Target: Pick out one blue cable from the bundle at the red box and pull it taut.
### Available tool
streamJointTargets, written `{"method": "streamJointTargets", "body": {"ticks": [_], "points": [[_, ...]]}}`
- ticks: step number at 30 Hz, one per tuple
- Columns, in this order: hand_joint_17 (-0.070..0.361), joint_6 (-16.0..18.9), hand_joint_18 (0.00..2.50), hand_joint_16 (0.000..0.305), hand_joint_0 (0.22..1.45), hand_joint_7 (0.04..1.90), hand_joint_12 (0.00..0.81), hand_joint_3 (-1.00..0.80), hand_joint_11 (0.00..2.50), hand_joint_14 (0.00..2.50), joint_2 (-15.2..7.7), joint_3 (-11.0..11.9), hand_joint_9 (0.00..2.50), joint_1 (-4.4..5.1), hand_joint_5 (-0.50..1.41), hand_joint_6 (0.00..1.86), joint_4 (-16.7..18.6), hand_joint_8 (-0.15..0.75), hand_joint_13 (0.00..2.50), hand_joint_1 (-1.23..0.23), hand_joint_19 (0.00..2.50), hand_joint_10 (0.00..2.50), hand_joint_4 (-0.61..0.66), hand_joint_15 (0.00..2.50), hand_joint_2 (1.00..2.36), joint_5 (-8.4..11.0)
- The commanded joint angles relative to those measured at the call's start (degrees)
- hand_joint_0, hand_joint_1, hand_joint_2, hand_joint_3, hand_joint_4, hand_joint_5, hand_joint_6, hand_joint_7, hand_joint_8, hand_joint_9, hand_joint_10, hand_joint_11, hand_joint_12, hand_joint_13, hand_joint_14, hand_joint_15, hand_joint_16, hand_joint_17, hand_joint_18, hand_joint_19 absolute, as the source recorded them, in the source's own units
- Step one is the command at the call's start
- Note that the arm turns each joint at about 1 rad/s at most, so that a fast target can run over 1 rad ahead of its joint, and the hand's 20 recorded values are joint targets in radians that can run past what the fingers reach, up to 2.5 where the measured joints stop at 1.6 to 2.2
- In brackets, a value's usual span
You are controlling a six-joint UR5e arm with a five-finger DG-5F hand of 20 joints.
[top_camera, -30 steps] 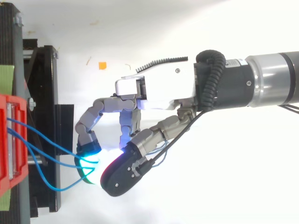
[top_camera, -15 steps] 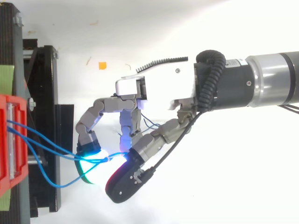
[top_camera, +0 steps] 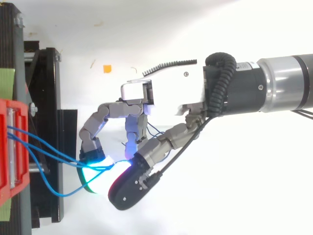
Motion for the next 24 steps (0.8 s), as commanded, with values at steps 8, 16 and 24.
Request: {"method": "streamJointTargets", "body": {"ticks": [8, 16, 24], "points": [[0.127, -0.05, 1.23, 0.056, 0.61, 0.95, 0.397, -0.41, 0.75, 0.02, -0.03, 0.00, 1.42, 0.00, -0.12, 0.84, 0.00, 0.342, 1.38, -0.52, 0.66, 0.02, 0.07, 0.65, 1.01, 0.00], [0.128, -0.05, 1.23, 0.057, 0.60, 1.00, 0.397, -0.22, 0.77, 0.02, -0.03, 0.00, 1.40, 0.00, -0.13, 0.87, 0.00, 0.351, 1.37, -0.67, 0.64, 0.02, 0.06, 0.65, 1.02, 0.09], [0.130, -0.05, 1.24, 0.058, 0.63, 1.05, 0.397, -0.12, 0.76, 0.02, -0.03, 0.00, 1.38, 0.00, -0.13, 0.91, 0.00, 0.356, 1.36, -0.80, 0.61, 0.02, 0.04, 0.64, 1.02, 0.09]]}}
